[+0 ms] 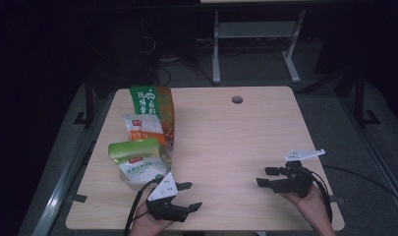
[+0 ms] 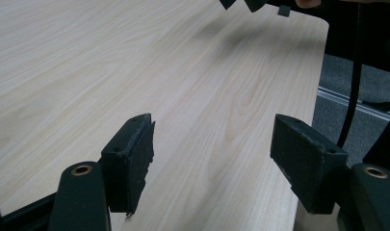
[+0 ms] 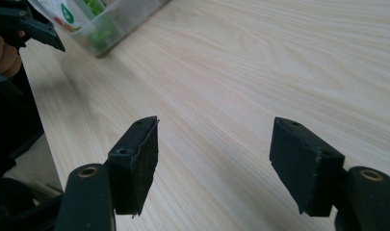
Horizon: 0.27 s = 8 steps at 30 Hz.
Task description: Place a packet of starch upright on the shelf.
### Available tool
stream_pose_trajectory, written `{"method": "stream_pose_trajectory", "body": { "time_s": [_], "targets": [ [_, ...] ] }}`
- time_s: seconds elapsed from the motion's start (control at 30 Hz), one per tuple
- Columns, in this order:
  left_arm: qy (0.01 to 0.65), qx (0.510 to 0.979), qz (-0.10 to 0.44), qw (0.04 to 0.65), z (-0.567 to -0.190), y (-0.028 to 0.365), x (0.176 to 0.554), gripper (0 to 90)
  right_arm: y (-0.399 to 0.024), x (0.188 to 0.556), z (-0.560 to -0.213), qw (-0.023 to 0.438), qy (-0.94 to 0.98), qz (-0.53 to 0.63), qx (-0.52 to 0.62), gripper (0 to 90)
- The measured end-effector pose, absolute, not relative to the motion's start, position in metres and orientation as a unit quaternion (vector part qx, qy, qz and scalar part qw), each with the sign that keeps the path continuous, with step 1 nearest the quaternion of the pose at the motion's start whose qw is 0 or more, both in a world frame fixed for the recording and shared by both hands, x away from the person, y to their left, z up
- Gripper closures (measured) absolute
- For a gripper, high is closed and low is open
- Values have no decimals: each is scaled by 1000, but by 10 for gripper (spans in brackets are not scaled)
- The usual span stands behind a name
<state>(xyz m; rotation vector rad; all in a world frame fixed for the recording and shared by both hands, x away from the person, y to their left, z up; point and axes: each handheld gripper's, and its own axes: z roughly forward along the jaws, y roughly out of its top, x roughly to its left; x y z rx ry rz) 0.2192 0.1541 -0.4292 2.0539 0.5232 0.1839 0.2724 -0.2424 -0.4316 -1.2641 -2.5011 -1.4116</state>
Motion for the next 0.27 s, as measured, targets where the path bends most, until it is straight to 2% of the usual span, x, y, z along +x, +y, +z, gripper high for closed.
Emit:
{"method": "stream_pose_trajectory", "body": {
  "time_s": [0.27],
  "targets": [
    [210,847,79,483,-429,152,220,308,-244,256,-441,-20,-789,-457,-410,301]
  ]
}}
